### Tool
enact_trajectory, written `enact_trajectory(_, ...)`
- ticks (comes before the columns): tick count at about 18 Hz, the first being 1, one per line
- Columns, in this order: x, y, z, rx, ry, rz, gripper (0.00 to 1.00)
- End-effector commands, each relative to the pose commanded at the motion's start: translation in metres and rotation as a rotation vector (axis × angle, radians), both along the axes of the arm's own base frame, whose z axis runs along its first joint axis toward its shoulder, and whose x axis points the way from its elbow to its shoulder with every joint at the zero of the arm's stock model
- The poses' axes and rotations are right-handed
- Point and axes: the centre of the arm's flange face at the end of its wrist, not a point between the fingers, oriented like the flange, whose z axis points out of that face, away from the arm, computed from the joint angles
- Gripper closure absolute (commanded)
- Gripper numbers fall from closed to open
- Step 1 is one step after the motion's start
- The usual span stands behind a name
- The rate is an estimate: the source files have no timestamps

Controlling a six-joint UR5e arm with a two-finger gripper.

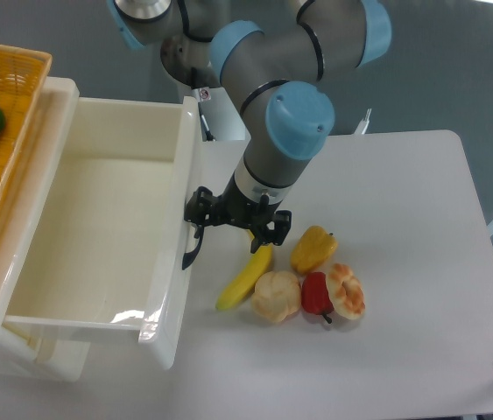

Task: Slide open the top white drawer

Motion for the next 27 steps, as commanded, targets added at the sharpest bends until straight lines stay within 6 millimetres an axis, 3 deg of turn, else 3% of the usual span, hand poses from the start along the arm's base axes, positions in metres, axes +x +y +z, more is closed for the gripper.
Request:
enact_trajectory(14, -0.008, -0.006, 0.001, 0.098, -0.091, 0.051, 0.0)
enact_trajectory(21, -0.04, -0.027, 0.019, 0.166, -0.076, 0.1, 0.0)
enact_trajectory(27, -0.088, -0.056, 0.035, 0.284, 0.126, -0.043, 0.0)
